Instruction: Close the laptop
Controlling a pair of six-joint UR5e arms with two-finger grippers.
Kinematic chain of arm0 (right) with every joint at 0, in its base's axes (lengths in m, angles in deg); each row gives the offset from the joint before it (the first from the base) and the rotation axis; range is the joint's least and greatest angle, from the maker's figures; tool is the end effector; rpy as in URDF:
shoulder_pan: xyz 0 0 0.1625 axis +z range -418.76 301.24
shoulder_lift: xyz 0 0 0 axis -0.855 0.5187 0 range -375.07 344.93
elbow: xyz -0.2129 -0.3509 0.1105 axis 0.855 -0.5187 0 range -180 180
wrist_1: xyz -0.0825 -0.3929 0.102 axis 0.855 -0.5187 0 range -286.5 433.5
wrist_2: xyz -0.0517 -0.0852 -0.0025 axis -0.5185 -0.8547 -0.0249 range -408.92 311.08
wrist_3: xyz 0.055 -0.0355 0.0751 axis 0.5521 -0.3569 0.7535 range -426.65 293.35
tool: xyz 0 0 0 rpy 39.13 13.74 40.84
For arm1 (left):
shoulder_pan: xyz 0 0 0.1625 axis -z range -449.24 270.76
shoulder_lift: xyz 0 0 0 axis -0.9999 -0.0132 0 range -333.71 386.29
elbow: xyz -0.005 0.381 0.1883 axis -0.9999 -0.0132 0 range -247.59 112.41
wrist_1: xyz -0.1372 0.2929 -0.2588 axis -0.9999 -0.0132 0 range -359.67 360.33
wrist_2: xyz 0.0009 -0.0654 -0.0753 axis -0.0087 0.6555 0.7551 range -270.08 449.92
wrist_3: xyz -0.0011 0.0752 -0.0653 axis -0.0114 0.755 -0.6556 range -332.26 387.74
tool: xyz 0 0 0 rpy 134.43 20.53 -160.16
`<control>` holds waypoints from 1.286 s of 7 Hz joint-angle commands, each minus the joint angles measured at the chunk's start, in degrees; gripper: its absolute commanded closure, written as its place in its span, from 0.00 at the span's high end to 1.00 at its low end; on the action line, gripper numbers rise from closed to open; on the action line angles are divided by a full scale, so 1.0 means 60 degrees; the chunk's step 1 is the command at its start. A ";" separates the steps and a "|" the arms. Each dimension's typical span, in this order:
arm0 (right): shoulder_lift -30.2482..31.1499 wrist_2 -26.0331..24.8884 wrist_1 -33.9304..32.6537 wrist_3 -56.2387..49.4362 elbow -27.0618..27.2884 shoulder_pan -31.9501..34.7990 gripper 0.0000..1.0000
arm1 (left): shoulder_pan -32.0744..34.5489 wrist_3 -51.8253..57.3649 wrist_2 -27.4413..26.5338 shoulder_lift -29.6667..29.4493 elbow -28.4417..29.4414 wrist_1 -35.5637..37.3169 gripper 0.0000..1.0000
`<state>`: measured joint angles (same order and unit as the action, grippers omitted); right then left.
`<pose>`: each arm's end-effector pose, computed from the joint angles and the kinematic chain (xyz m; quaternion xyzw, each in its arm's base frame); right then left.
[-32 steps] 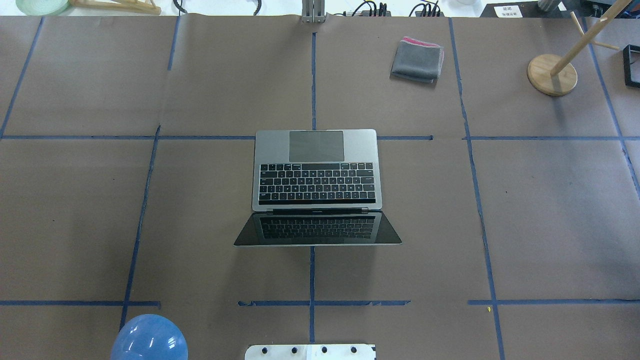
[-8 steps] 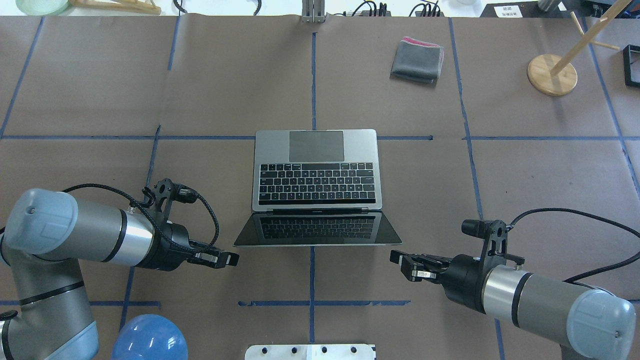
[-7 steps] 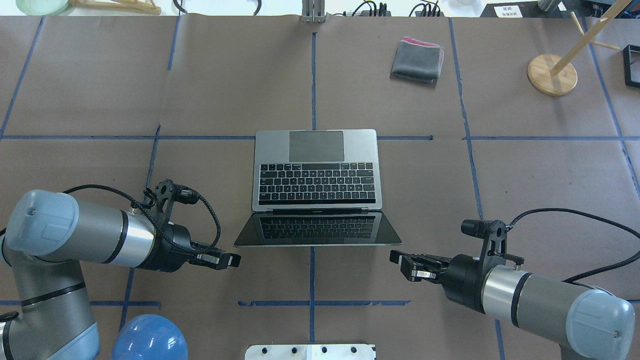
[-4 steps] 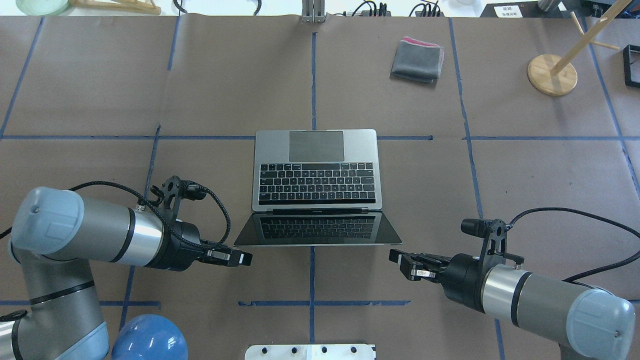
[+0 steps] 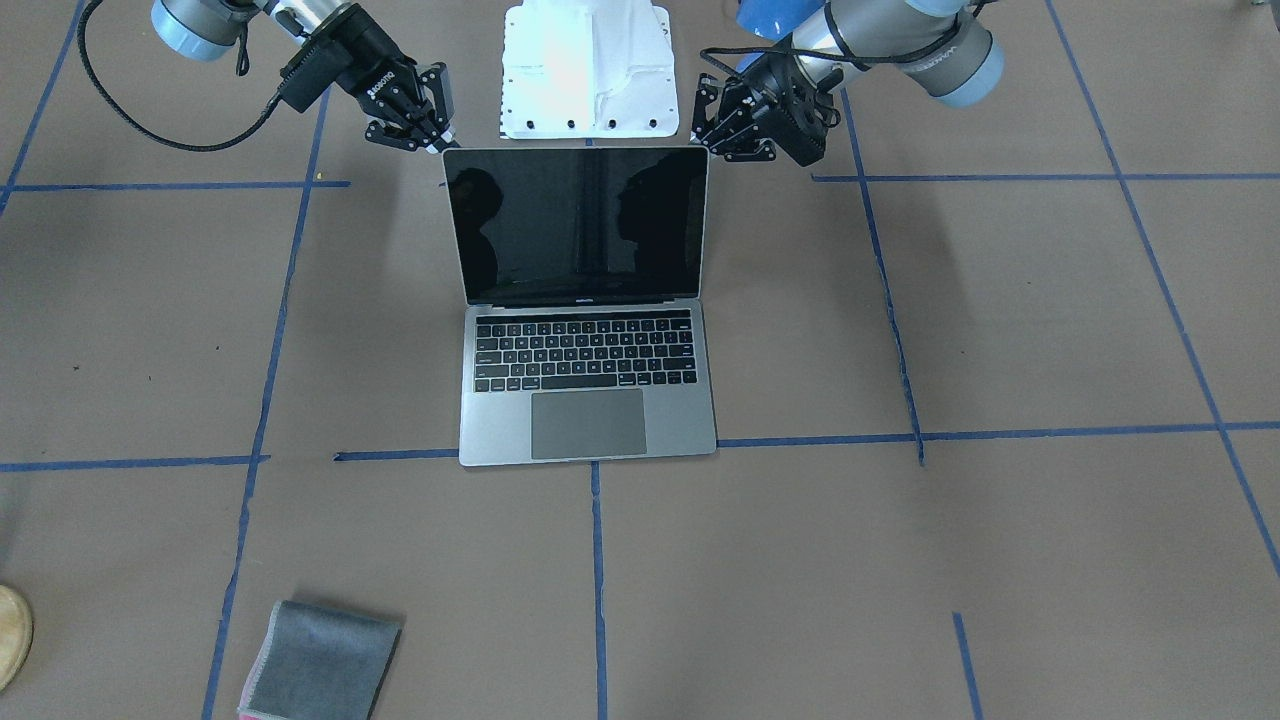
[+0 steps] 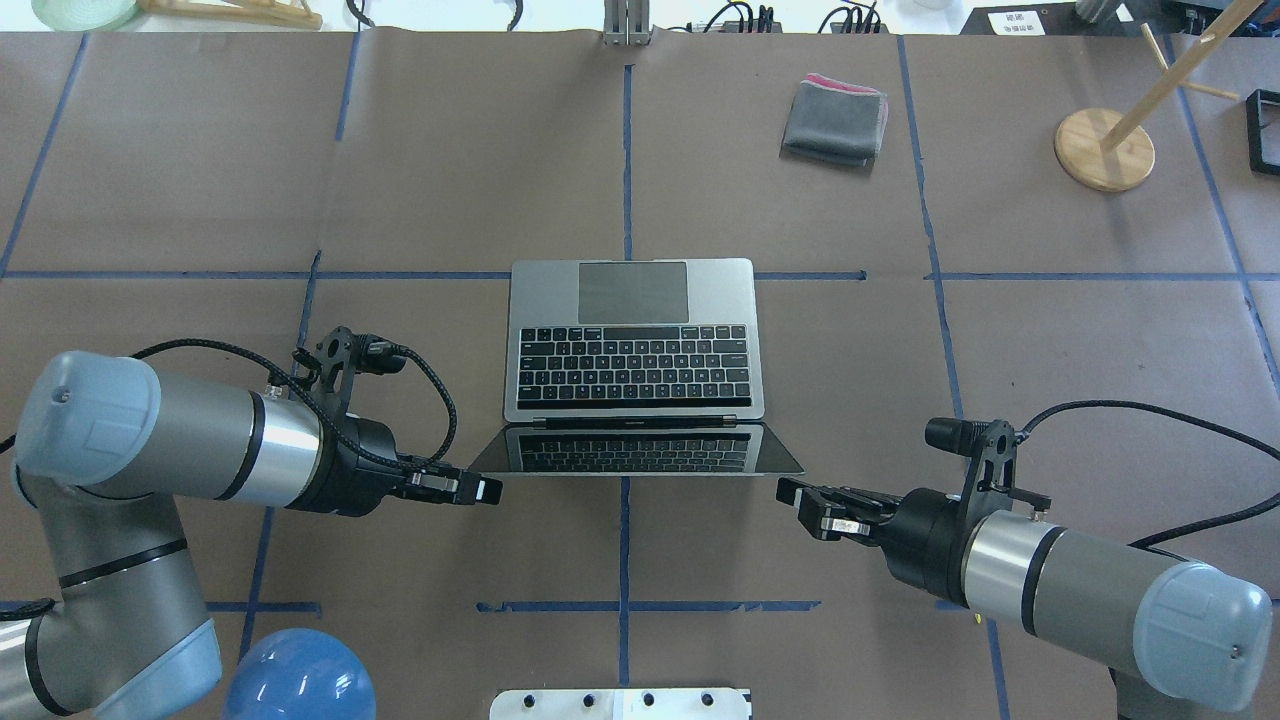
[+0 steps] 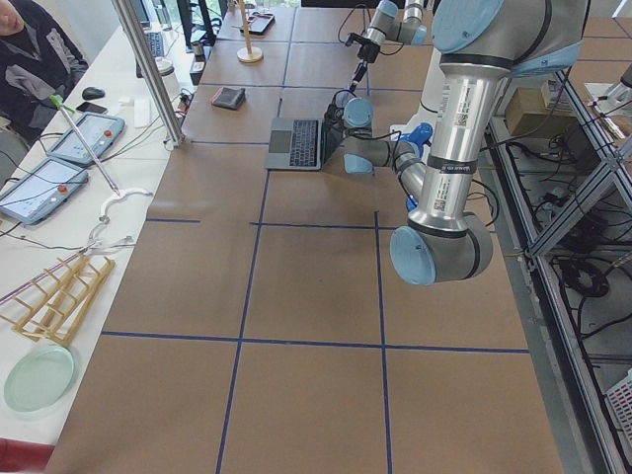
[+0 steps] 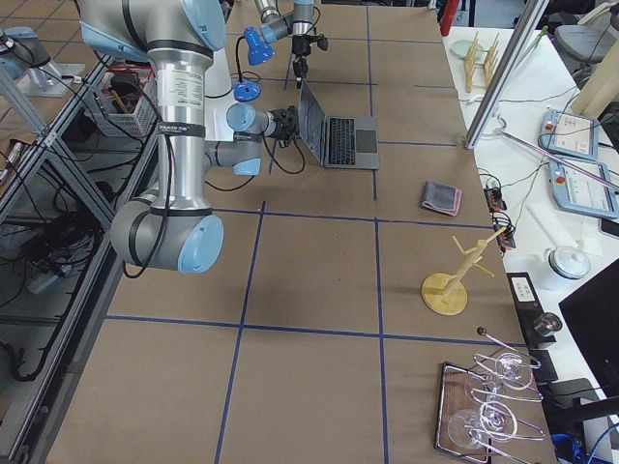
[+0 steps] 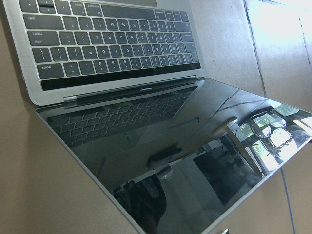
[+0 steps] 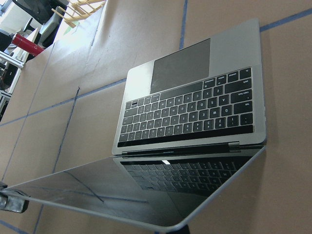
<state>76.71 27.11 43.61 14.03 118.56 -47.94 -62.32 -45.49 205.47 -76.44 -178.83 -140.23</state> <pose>-0.4016 -0.2368 0.3164 0.2063 -0.6566 0.0930 0.7195 0.4209 -0.3151 0.2671 0.0922 0.6697 0.0843 0.7320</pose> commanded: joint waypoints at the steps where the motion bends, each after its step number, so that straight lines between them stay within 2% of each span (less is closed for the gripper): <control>1: -0.0207 0.0029 -0.0261 -0.0015 0.0001 0.0408 0.04 | 0.0535 -0.0055 -0.0010 -0.0074 0.0025 0.0134 0.00; 3: -0.0967 0.0073 -0.1327 0.0000 -0.0028 0.0818 0.03 | 0.0990 -0.0099 -0.0010 -0.0468 0.0243 0.0251 0.00; 4: -0.0971 0.0102 -0.1448 0.0000 -0.0058 0.1052 0.03 | 0.1166 -0.0128 -0.0010 -0.0658 0.0477 0.0252 0.00; 5: -0.0985 0.0494 -0.1681 0.0029 -0.0101 0.1504 0.02 | 0.1283 -0.0128 0.0005 -0.0950 0.0915 0.0339 0.00; 6: -0.1392 0.1063 -0.2438 0.0203 -0.0116 0.2074 0.02 | 0.1444 -0.0128 0.0005 -0.1200 0.1325 0.0340 0.00; 7: -0.2179 0.1388 -0.3664 0.0437 -0.0189 0.2544 0.02 | 0.1576 -0.0114 0.0005 -0.1289 0.1590 0.0340 0.00; 8: -0.2941 0.1551 -0.4459 0.0454 -0.0625 0.2824 0.02 | 0.1752 -0.0114 0.0019 -0.1580 0.1970 0.0354 0.00; 9: -0.3354 0.1567 -0.4481 0.0454 -0.1224 0.2943 0.02 | 0.1855 -0.0114 0.0019 -0.1960 0.2452 0.0456 0.00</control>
<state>60.44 35.80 19.22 16.54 114.80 -31.78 -52.10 -46.18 205.55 -85.84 -167.26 -137.98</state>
